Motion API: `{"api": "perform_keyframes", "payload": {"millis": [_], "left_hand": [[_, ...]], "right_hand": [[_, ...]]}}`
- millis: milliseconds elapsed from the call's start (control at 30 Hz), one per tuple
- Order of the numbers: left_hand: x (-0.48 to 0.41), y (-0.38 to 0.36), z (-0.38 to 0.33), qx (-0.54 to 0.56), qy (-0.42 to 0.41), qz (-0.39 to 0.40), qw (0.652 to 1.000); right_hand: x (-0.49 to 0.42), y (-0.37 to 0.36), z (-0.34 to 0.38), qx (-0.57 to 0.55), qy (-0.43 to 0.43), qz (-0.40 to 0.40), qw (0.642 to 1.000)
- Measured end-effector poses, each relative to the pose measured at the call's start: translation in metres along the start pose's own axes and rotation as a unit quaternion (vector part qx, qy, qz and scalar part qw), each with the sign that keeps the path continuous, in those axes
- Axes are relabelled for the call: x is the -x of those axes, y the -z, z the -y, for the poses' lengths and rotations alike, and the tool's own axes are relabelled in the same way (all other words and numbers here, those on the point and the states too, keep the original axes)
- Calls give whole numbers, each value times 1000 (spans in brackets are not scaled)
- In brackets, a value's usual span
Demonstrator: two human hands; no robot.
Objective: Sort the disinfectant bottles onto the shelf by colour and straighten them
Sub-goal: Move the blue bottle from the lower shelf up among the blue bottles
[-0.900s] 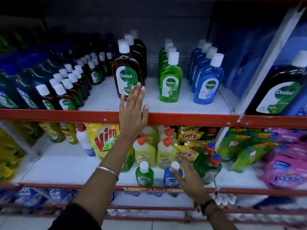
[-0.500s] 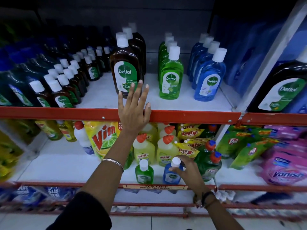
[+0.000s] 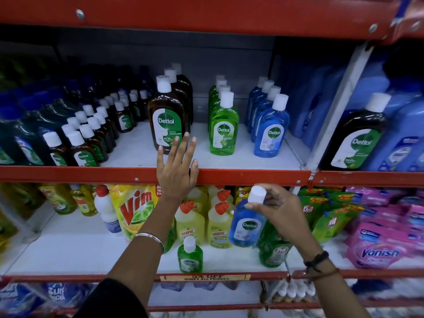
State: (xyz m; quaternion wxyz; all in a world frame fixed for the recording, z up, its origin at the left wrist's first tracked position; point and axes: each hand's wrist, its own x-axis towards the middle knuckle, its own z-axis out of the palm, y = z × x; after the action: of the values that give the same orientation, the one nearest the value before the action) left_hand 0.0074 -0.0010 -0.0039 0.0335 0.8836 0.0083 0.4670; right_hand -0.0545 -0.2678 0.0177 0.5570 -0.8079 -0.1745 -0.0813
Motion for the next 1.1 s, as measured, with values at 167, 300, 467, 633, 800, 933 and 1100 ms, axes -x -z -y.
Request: {"api": "perform_keyframes", "payload": {"millis": [167,300,467,633,800,933,1100], "left_hand": [[-1,3,-1,11,8,23,1000],[0,3,0,13,9,33,999],[-1,4,-1,16,9,38,999],[-1,3,0,14,6,19,1000],[-1,0,1,7,0,6,1000],[-1,-2,1,3,-1,-4,1000],[-1,-3,1,1,-4,-13,1000]], "right_hand": [[-30,31,51,-26,80,-46,995],[-60,57,79,-58,148,-86,984],[-99,80,91,-46,192,-135,971],[-132,88,76,-10,184,-134,974],[-150,86,58,25,157,-101,982],[-157,84,48,44,143,-96,984],[-159,79,42,61,129,-90,986]]}}
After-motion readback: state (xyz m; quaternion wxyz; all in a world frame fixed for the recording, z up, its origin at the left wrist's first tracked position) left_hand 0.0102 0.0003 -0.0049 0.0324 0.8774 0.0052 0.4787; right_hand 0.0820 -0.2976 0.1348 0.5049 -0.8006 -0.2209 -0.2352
